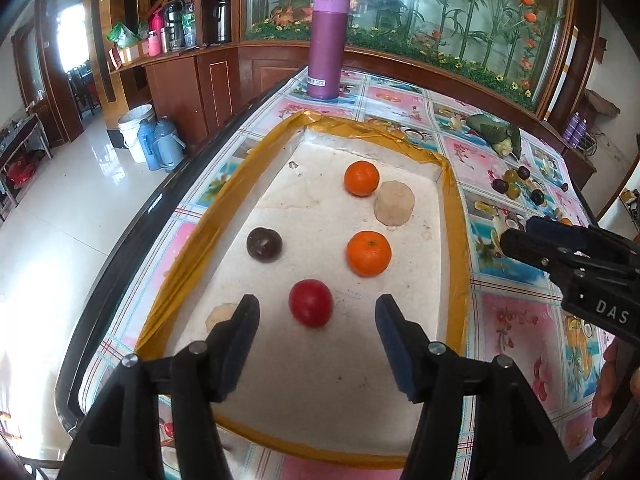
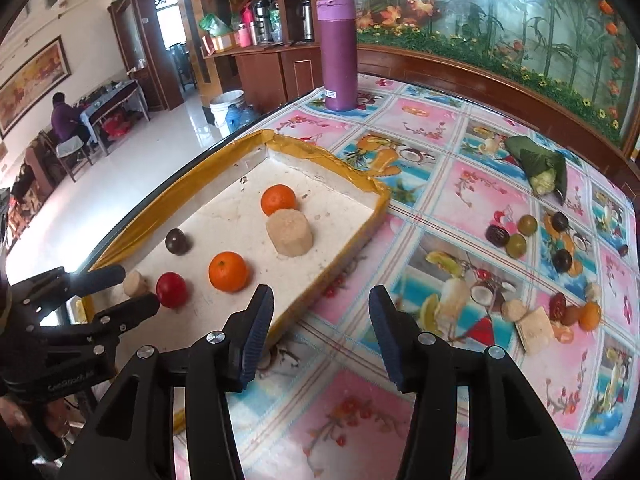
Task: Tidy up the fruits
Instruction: 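Lift both open tools out of the tray back over the table, then close the right tool on a beige piece while the left tool grasps a tan ball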
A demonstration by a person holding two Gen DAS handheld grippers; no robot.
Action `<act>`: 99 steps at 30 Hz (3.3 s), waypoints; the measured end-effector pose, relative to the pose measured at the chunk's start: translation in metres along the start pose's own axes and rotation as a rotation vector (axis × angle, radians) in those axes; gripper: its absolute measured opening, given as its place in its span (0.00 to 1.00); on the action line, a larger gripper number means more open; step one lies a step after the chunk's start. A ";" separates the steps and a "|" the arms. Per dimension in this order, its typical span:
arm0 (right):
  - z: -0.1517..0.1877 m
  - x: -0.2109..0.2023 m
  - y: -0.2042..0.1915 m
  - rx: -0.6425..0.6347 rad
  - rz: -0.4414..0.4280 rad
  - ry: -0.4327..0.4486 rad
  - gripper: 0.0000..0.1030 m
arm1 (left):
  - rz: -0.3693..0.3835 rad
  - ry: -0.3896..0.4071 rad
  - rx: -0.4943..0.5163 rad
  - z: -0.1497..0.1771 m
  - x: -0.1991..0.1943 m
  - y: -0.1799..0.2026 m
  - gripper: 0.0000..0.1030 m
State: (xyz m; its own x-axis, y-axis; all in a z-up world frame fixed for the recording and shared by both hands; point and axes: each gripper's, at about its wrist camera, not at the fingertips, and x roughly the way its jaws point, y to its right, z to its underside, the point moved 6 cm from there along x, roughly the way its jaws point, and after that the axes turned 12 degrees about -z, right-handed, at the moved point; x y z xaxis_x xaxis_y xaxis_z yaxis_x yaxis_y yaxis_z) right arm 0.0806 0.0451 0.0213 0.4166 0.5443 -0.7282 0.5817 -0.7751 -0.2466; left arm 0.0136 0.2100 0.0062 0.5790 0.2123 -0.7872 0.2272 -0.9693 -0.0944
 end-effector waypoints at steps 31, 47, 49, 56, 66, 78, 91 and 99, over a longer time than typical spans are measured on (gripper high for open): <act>0.104 -0.142 0.123 0.266 0.258 0.147 0.75 | 0.082 0.056 0.208 0.001 -0.034 0.163 0.90; 0.050 -0.058 0.165 0.208 0.077 0.078 0.75 | 0.043 -0.013 0.220 0.003 -0.015 0.158 0.90; 0.045 -0.044 0.167 0.197 0.049 0.066 0.75 | 0.042 -0.020 0.222 0.002 -0.013 0.156 0.90; 0.043 -0.016 0.176 0.179 0.022 0.003 0.36 | 0.049 -0.027 0.241 -0.004 -0.005 0.165 0.90; 0.073 -0.064 0.189 0.189 0.084 0.044 0.37 | 0.094 -0.020 0.276 -0.038 0.022 0.230 0.90; 0.100 -0.098 0.210 0.252 0.126 0.066 0.37 | 0.124 -0.030 0.263 -0.052 0.057 0.285 0.40; 0.098 -0.102 0.194 0.235 0.138 0.090 0.37 | 0.265 -0.037 0.243 -0.034 0.021 0.251 0.24; 0.109 -0.104 0.171 0.220 0.154 0.079 0.37 | 0.247 -0.035 0.259 -0.005 -0.004 0.221 0.24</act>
State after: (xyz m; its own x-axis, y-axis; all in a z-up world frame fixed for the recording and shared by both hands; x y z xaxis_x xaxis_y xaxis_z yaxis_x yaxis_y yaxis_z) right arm 0.0606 -0.1787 -0.0153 0.5467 0.4317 -0.7175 0.3457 -0.8968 -0.2761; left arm 0.0655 -0.0041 -0.0081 0.5636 -0.0323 -0.8254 -0.1248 -0.9911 -0.0465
